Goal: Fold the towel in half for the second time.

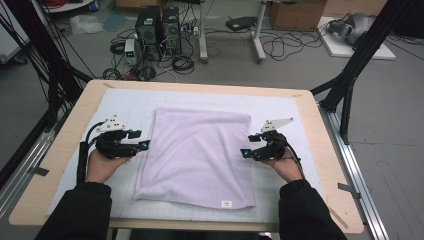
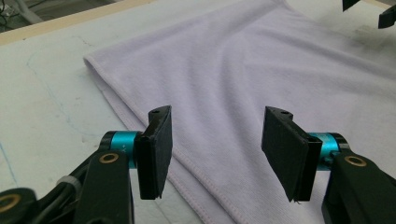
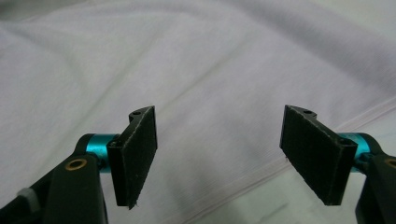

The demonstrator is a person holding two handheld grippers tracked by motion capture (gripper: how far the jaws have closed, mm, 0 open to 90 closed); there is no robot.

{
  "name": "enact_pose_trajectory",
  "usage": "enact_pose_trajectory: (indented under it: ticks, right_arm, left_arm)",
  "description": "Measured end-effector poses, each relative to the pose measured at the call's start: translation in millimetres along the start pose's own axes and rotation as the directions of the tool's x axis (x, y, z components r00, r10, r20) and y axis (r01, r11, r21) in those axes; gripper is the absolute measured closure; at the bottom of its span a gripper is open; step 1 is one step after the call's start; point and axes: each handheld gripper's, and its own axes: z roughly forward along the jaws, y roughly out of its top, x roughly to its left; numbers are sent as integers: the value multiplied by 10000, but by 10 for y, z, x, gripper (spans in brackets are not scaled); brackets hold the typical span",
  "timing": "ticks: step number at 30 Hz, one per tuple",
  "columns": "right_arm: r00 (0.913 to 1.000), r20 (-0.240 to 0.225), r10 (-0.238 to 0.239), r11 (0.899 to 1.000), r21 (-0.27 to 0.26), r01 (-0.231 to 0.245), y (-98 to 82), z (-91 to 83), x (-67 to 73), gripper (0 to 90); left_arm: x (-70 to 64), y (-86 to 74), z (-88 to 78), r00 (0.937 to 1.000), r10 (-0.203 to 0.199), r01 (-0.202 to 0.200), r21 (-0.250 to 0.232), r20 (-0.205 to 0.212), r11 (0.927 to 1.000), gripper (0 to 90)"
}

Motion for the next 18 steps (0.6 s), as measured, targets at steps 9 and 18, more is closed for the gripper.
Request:
enact_pose_trajectory:
  ticks: [9,18]
  right_arm:
    - [9980,565,-293,9995,131,286,391,-77,-147,271]
    - [9909,1327,-232,9991,384,183,539,-32,-300,266]
  left_arm:
    - [143,327,42,9987,228,-221,157,-465,9996,457]
    - [216,503,187,9933,325,-282,401,-1112,9988,488]
